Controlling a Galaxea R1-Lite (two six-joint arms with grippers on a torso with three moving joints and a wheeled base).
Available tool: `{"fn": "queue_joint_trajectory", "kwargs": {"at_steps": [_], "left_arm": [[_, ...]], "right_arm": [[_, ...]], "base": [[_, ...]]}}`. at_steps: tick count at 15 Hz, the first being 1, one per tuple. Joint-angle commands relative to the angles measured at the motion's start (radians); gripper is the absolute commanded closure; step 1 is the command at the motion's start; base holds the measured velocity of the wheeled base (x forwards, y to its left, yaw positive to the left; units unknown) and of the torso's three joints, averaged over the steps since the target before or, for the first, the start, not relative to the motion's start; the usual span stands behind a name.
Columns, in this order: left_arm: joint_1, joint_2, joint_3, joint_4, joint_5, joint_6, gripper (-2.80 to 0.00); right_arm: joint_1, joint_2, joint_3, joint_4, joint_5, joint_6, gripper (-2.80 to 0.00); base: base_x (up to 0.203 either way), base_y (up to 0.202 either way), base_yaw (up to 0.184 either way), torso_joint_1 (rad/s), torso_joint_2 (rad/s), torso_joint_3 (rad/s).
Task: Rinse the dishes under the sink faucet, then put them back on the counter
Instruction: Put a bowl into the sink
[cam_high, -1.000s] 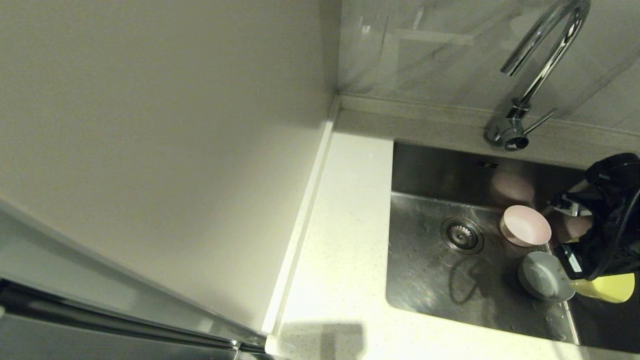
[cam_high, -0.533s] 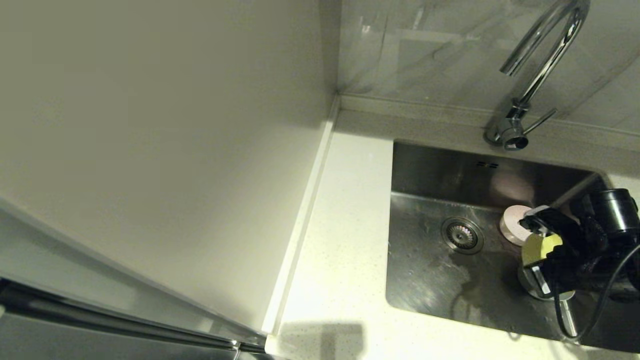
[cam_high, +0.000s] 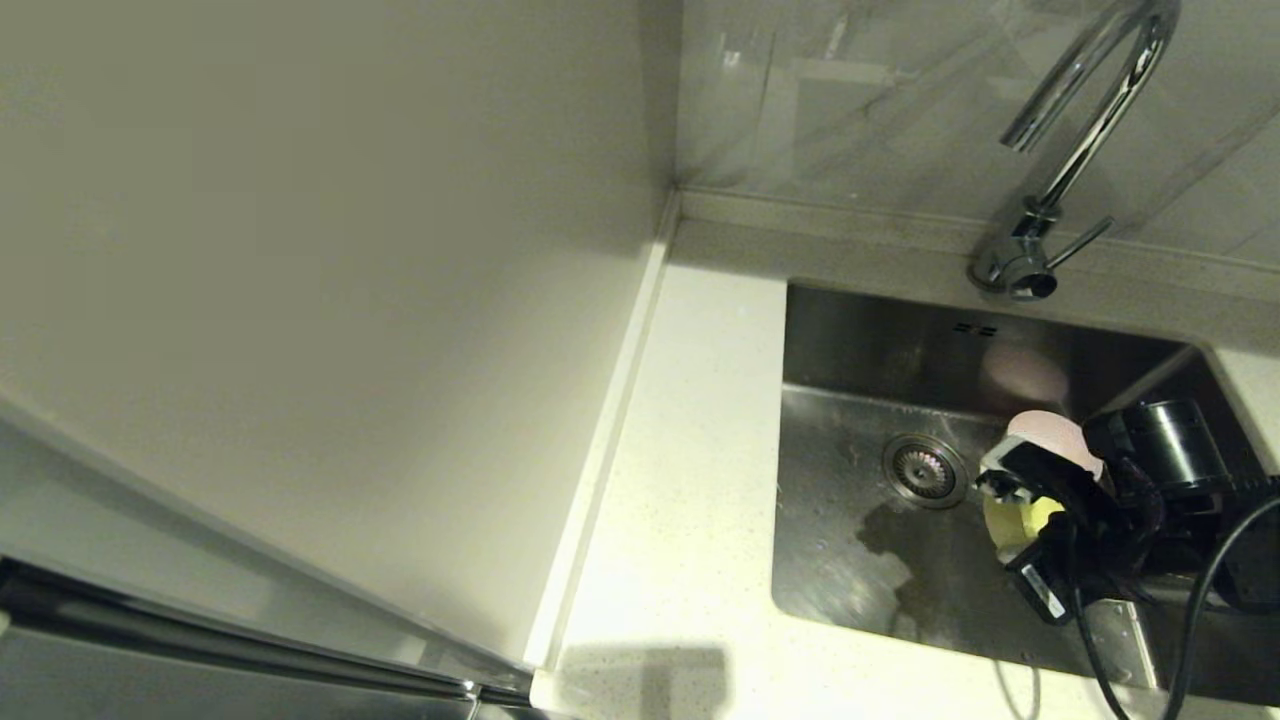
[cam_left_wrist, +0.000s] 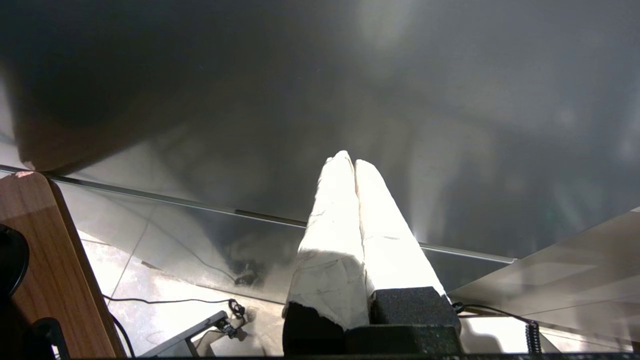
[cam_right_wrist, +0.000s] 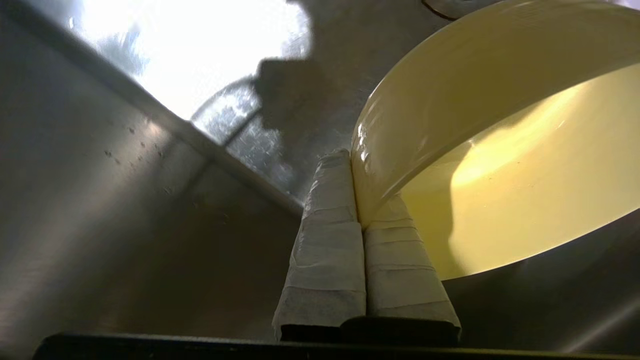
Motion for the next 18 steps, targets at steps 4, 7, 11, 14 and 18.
{"fn": "queue_joint_trajectory", "kwargs": {"at_steps": [4, 7, 11, 14, 18], "left_arm": [[0.000, 0.000, 0.003, 0.000, 0.000, 0.000, 0.00], [0.000, 0.000, 0.003, 0.000, 0.000, 0.000, 0.00], [0.000, 0.000, 0.003, 0.000, 0.000, 0.000, 0.00], [0.000, 0.000, 0.003, 0.000, 0.000, 0.000, 0.00], [0.000, 0.000, 0.003, 0.000, 0.000, 0.000, 0.00]], "right_arm": [[0.017, 0.157, 0.006, -0.180, 0.000, -0.160, 0.00], [0.023, 0.218, -0.012, -0.226, 0.002, -0.284, 0.00], [0.024, 0.277, -0.071, -0.297, -0.007, -0.407, 0.00], [0.024, 0.333, -0.144, -0.344, -0.058, -0.480, 0.00], [0.017, 0.386, -0.177, -0.345, -0.127, -0.578, 0.00]], "base": [[0.000, 0.000, 0.000, 0.000, 0.00, 0.000], [0.000, 0.000, 0.000, 0.000, 0.00, 0.000], [0.000, 0.000, 0.000, 0.000, 0.00, 0.000], [0.000, 0.000, 0.000, 0.000, 0.00, 0.000], [0.000, 0.000, 0.000, 0.000, 0.00, 0.000]]}}
